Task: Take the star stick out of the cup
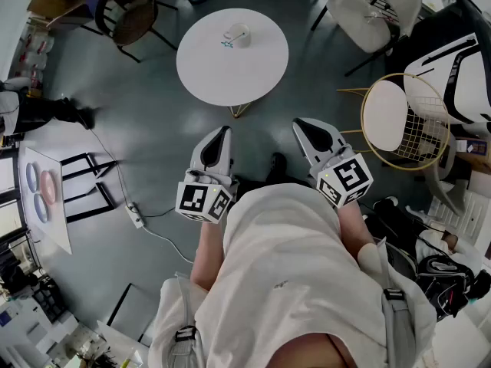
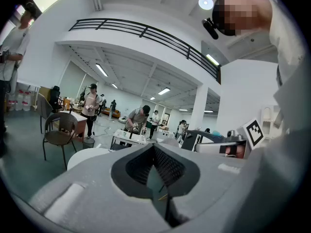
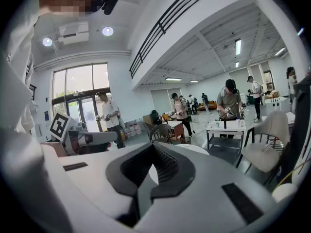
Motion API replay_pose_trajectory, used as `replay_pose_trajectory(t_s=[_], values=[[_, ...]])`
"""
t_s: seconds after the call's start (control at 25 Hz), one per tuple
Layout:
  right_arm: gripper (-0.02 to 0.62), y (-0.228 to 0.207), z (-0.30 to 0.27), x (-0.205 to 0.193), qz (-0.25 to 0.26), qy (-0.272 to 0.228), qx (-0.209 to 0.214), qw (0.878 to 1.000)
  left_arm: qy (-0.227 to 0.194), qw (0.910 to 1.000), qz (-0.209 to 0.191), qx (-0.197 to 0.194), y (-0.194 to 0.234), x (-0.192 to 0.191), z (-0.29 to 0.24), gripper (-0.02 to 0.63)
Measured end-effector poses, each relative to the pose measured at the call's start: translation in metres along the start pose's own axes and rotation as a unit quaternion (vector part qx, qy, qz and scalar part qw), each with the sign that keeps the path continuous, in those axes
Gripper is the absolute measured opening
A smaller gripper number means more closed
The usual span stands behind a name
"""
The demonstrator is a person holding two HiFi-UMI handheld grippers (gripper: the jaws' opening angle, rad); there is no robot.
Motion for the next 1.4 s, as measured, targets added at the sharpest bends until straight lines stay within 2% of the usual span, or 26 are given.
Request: replay_pose_trajectory(t_s=[0.44, 0.64, 0.8, 1.08, 1.4], values=[[0.006, -0.013, 0.009, -0.008, 0.001, 0.003, 0.001, 1.000, 0.007, 0.9999, -0.002, -0.007, -0.018, -0.007, -0.009, 0.009], [0.006, -0.018, 0.008, -0.011, -0.046, 0.000, 0.002, 0.999, 0.008, 1.0000, -0.002, -0.001, -0.018, -0.005, -0.011, 0.009], [0.006, -0.025, 0.006, -0.018, -0.058, 0.011, -0.008, 0.998, 0.011, 0.9999, -0.001, 0.001, -0.018, -0.006, -0.011, 0.009], [0.006, -0.026, -0.015, -0.010, -0.066, 0.013, -0.011, 0.998, 0.019, 0.9998, -0.003, 0.005, 0.000, -0.004, -0.009, 0.009], [0.008, -0.021, -0.039, 0.015, -0.055, 0.013, -0.023, 0.998, 0.016, 0.9997, -0.001, -0.020, 0.031, 0.013, -0.032, 0.009]])
Point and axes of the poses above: the fingertips, and each gripper's own axes: z backward along the fingers, y to its left, x out of its top, the point moved 7 cm from there along z, backward along the fingers, and after that the axes turned 13 degrees about y, right-handed, at the moved point
